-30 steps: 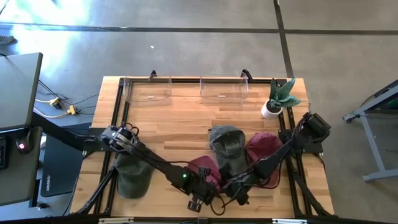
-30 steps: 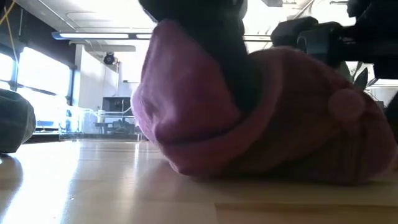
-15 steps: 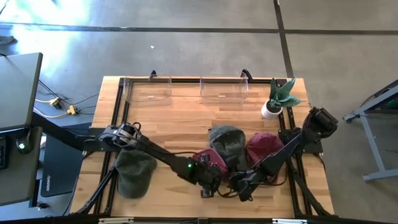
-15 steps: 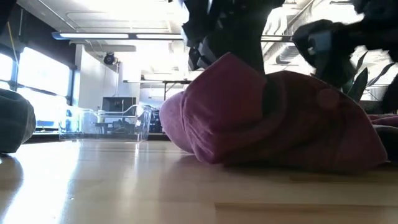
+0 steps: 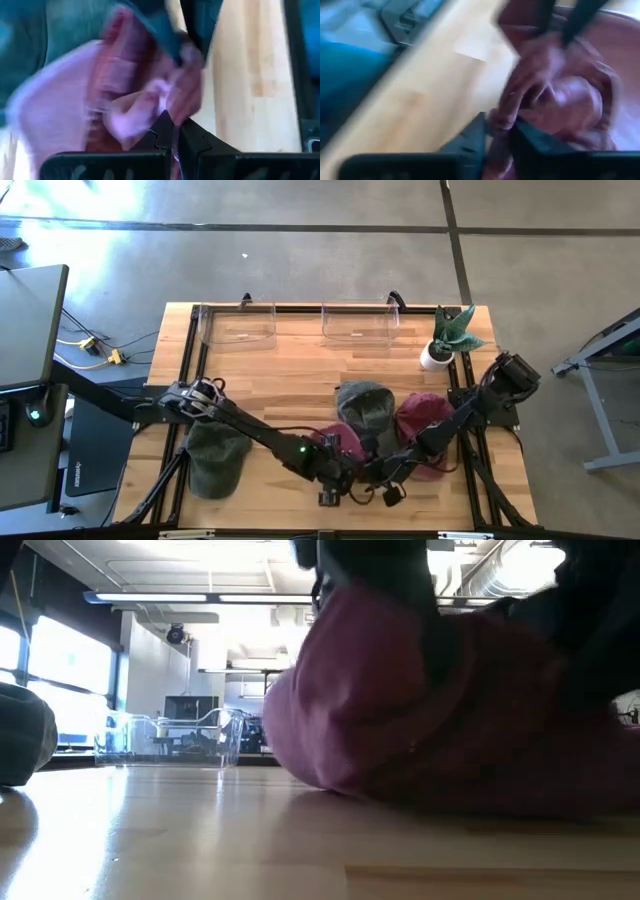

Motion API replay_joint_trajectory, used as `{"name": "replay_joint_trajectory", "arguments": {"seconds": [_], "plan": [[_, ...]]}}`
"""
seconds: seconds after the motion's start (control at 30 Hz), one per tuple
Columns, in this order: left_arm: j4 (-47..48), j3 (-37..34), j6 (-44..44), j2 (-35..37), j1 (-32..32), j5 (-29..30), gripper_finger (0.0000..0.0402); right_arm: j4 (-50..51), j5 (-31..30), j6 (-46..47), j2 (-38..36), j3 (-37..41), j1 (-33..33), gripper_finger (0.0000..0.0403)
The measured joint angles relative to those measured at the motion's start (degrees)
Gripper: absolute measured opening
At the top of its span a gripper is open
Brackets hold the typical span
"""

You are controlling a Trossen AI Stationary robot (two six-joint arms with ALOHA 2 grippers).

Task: Pick & Place hat
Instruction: Put the left red cap into the right transparent bin

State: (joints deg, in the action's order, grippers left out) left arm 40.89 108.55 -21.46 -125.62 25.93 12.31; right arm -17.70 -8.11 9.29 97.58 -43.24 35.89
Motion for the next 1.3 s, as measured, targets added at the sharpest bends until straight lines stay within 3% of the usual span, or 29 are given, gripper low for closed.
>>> {"name": "replay_joint_trajectory", "arguments": {"seconds": [0.07,0.23,0.33,0.47,0.53,0.7,0.8,0.9,1.03,1.17,1.3], "plan": [[1.3,1.5,3.4,0.0,-0.6,-1.1,0.0022,-1.6,6.0,-1.4,0.0,0.0,-0.7,0.0021],[13.0,6.3,7.1,0.0,-1.6,-1.5,0.0084,-1.7,13.7,-2.8,-0.4,0.0,-2.5,0.0057],[22.3,8.8,7.2,0.1,-1.4,0.1,0.0113,-1.4,17.6,-3.7,-1.7,0.0,-3.4,0.0049],[34.2,8.7,4.7,0.0,1.1,10.5,0.0127,-0.9,21.9,-4.9,-5.1,0.0,-4.0,0.0008],[41.1,8.5,0.4,0.1,3.1,17.1,0.0128,-0.6,21.8,-5.4,-7.5,0.0,-4.2,0.0007],[48.2,4.5,-14.0,1.0,8.4,29.5,0.0129,0.1,20.4,-5.2,-14.0,0.0,-6.2,0.0009],[46.4,0.1,-20.4,4.1,11.9,37.0,0.0129,-0.1,20.0,-4.8,-18.4,0.0,-9.3,0.0005],[44.0,-6.6,-27.6,6.5,14.7,39.5,0.0129,0.4,17.8,-3.4,-23.2,0.0,-14.2,0.0009],[33.5,-17.3,-32.7,10.3,16.4,43.6,0.0129,2.6,17.8,-2.7,-30.4,0.0,-23.0,0.0004],[17.4,-25.5,-32.2,11.7,16.5,47.7,0.0129,3.9,17.6,-2.7,-36.5,0.0,-34.0,0.0004],[6.8,-27.8,-26.1,11.7,14.4,49.0,0.0129,3.8,17.7,-3.4,-39.9,-0.8,-45.6,0.0004]]}}
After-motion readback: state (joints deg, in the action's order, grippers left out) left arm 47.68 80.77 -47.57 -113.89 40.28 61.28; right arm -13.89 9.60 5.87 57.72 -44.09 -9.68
